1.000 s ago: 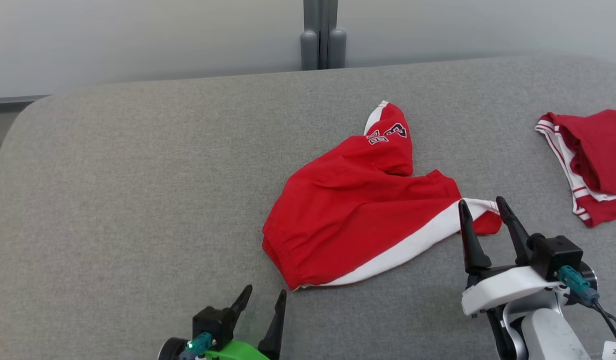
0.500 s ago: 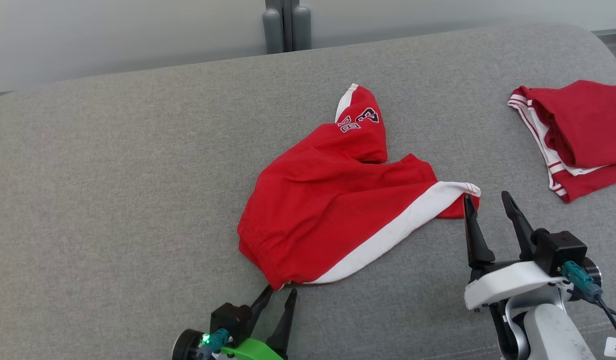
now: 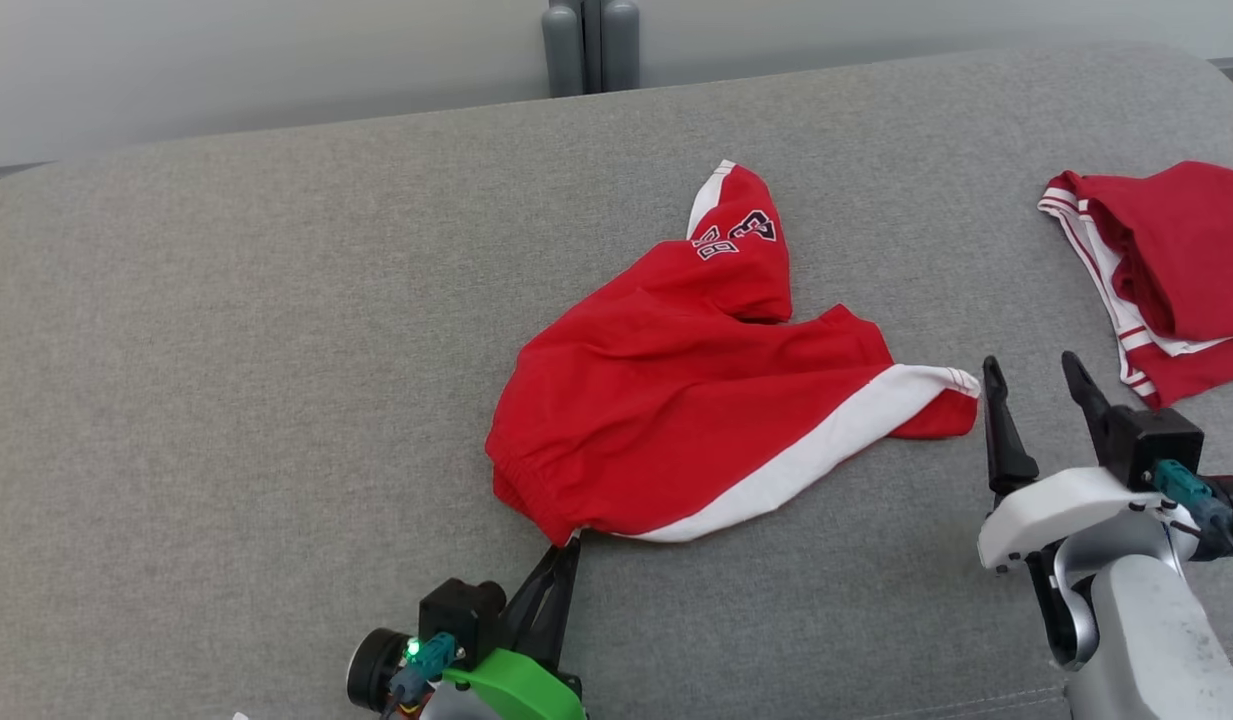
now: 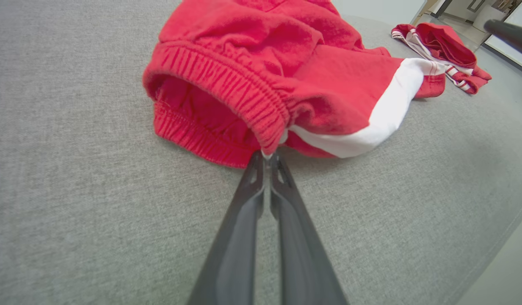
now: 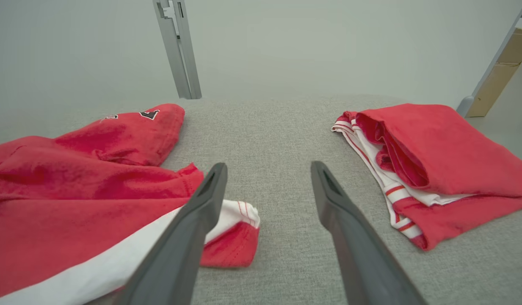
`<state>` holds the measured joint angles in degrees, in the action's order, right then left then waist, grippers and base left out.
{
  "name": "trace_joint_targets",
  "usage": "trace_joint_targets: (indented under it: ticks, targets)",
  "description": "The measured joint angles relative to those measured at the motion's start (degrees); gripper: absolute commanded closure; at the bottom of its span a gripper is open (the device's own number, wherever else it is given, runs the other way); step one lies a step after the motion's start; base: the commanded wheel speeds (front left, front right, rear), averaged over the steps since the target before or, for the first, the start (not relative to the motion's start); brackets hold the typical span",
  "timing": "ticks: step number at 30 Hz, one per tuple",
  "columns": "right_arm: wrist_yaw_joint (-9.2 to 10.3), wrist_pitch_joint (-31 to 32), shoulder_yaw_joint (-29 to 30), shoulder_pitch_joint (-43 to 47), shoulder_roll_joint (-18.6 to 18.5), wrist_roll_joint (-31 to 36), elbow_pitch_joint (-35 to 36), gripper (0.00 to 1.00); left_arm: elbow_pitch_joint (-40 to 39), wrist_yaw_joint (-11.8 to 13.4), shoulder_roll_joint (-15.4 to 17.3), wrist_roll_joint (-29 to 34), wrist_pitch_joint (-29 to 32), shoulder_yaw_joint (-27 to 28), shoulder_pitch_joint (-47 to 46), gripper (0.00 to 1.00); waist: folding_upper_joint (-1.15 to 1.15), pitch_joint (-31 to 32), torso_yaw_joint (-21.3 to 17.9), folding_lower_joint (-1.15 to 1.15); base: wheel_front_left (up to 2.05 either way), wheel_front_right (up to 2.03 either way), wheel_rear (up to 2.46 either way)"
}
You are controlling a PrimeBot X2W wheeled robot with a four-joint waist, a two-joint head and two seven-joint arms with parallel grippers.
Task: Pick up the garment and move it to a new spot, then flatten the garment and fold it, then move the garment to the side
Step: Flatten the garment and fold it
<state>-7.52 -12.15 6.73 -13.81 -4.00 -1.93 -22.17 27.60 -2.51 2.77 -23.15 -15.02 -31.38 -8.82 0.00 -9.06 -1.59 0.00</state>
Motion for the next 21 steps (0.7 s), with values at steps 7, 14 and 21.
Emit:
trace_joint_targets:
  ticks: [7,14,21]
  targets:
    - [0.0,0.1,1.5,-2.4,-0.5,1.1,-2.9,0.0,-0.4,0.5,0.0,0.7,0.0,-0.1,-0.4,0.59,0.0,-0.8,1.2,0.0,0.0,0.0,0.0]
    - [0.0,-0.6,1.5,-3.5,-0.5,1.1,-4.4,0.0,-0.6,0.8,0.0,0.7,0.0,-0.8,-1.4,0.2,0.0,-1.5,1.3,0.0,0.0,0.0,0.0]
    - [0.0,-0.5,1.4,-4.1,-0.7,1.0,-5.3,0.0,0.5,1.1,0.0,0.8,0.0,-1.1,-2.2,0.0,0.0,-2.0,0.8,0.0,0.0,0.0,0.0]
